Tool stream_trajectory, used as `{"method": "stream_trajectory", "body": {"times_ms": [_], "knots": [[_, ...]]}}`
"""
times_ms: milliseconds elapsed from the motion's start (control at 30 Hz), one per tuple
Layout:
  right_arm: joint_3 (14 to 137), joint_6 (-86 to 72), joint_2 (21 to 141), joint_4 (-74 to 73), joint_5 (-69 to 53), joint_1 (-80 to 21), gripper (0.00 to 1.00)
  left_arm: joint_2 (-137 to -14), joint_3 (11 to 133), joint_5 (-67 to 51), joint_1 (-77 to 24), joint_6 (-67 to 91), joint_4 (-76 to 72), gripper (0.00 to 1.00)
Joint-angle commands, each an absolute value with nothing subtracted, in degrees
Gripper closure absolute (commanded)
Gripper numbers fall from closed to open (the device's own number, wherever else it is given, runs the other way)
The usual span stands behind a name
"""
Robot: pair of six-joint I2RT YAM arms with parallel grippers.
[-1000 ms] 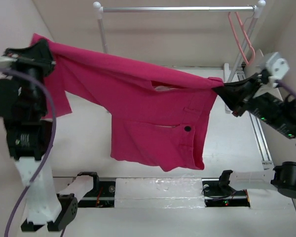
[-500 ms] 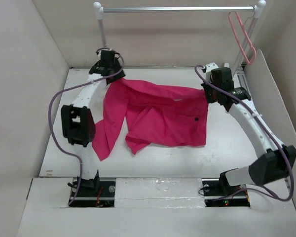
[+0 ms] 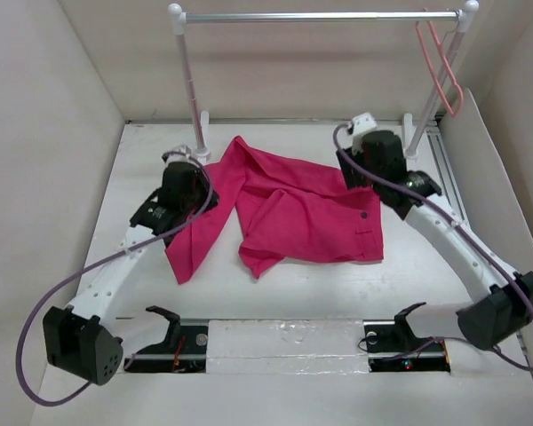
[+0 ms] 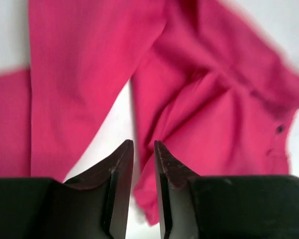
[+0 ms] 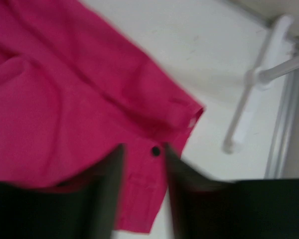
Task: Place the trousers on the hanger
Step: Flatten out the trousers at the center of the board.
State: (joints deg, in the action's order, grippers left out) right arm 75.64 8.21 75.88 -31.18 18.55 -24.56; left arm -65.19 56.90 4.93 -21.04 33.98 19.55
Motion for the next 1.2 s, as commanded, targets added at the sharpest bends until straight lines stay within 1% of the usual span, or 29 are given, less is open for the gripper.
{"method": "stream_trajectory", "body": {"times_ms": [0, 33, 67, 133, 167, 233, 267, 300, 367, 433, 467, 533, 600, 633, 700, 767, 833, 867, 900, 933, 967, 1000, 1033, 1067, 1133, 1167], "knots": [[68.5, 7.4, 70.9, -30.9, 17.2, -31.6, 0.78, -67.8, 48.7, 0.4, -22.3, 38.1, 18.3, 0.81], [66.7, 7.2, 68.5, -31.3, 16.3, -32.6, 0.95, -68.5, 47.3, -1.7, -22.3, 38.3, 17.6, 0.78], [63.0, 7.2, 67.4, -30.3, 13.6, -33.4, 1.0, -70.9, 46.9, -2.3, -22.3, 38.3, 16.4, 0.64], [59.9, 6.3, 65.1, -30.3, 10.7, -34.0, 1.0, -74.5, 47.9, -4.5, -22.3, 37.9, 14.3, 0.48], [58.6, 4.0, 64.4, -32.7, 9.9, -34.0, 0.82, -77.8, 48.3, -5.5, -22.3, 37.6, 12.0, 0.42], [54.9, 2.0, 62.5, -34.5, 10.1, -32.9, 0.53, -81.0, 49.1, -6.8, -22.3, 38.2, 9.6, 0.41], [53.4, 0.1, 60.1, -35.8, 10.5, -32.1, 0.4, -83.8, 49.3, -7.0, -22.3, 38.6, 8.3, 0.42], [50.0, -2.1, 58.5, -36.4, 10.3, -30.9, 0.21, -85.5, 49.7, -7.0, -22.3, 38.8, 6.5, 0.42], [46.5, -4.9, 54.3, -36.5, 8.6, -26.3, 0.09, -89.5, 51.0, -6.9, -22.3, 39.6, 4.5, 0.43], [41.5, -6.2, 52.5, -35.9, 6.3, -22.0, 0.08, -92.0, 52.1, -7.3, -22.3, 40.1, 3.4, 0.44], [40.1, -7.6, 51.8, -35.1, 3.8, -17.4, 0.08, -94.0, 52.6, -7.2, -22.3, 40.3, 3.1, 0.45], [36.6, -7.8, 51.4, -33.6, 1.3, -12.9, 0.08, -95.6, 53.1, -8.1, -22.3, 41.0, 1.8, 0.46], [34.9, -7.2, 52.9, -29.6, -4.1, -7.0, 0.08, -97.6, 52.9, -9.0, -22.3, 42.1, -1.2, 0.48], [34.9, -7.2, 54.0, -29.5, -4.1, -5.4, 0.08, -97.6, 52.9, -9.2, -22.3, 42.1, -1.2, 0.48], [35.0, -6.8, 56.3, -27.2, -6.2, -2.6, 0.09, -99.0, 53.0, -9.2, -22.3, 42.5, -1.8, 0.53], [35.5, -5.5, 61.2, -24.9, -9.8, -1.8, 0.12, -100.1, 53.1, -9.3, -22.3, 42.7, -2.8, 0.57], [35.4, -4.8, 64.4, -23.0, -12.3, -0.4, 0.17, -101.0, 53.4, -8.5, -22.3, 43.1, -3.1, 0.61], [35.3, -4.6, 66.6, -21.3, -13.2, -0.4, 0.3, -101.8, 53.6, -8.4, -22.3, 43.1, -3.1, 0.74], [34.6, -4.6, 67.1, -20.1, -13.1, -0.4, 0.43, -102.2, 54.0, -7.4, -22.3, 43.2, -3.0, 0.81], [34.2, -4.7, 67.4, -18.0, -12.9, 0.9, 0.51, -102.7, 54.3, -7.2, -22.3, 43.2, -3.1, 0.9], [33.4, -4.7, 67.5, -16.2, -14.0, 2.5, 0.7, -103.2, 55.5, -6.6, -22.3, 43.1, -1.9, 1.0], [33.3, -4.7, 67.7, -16.2, -14.7, 2.5, 0.79, -103.2, 55.5, -5.9, -22.3, 43.1, -0.9, 1.0], [33.4, -4.7, 67.8, -15.7, -15.3, 3.2, 0.85, -102.7, 56.7, -4.8, -22.3, 42.6, -0.1, 1.0], [33.7, -4.3, 67.9, -15.5, -15.9, 4.3, 0.99, -100.7, 56.9, -4.0, -22.3, 42.5, 2.5, 1.0], [35.4, -4.1, 67.3, -16.1, -14.6, 4.3, 1.0, -97.3, 56.8, -1.2, -22.3, 41.6, 4.8, 1.0], [35.9, -4.3, 66.8, -16.5, -12.5, 4.9, 1.0, -92.7, 56.9, -0.6, -22.3, 40.6, 8.1, 1.0]]}}
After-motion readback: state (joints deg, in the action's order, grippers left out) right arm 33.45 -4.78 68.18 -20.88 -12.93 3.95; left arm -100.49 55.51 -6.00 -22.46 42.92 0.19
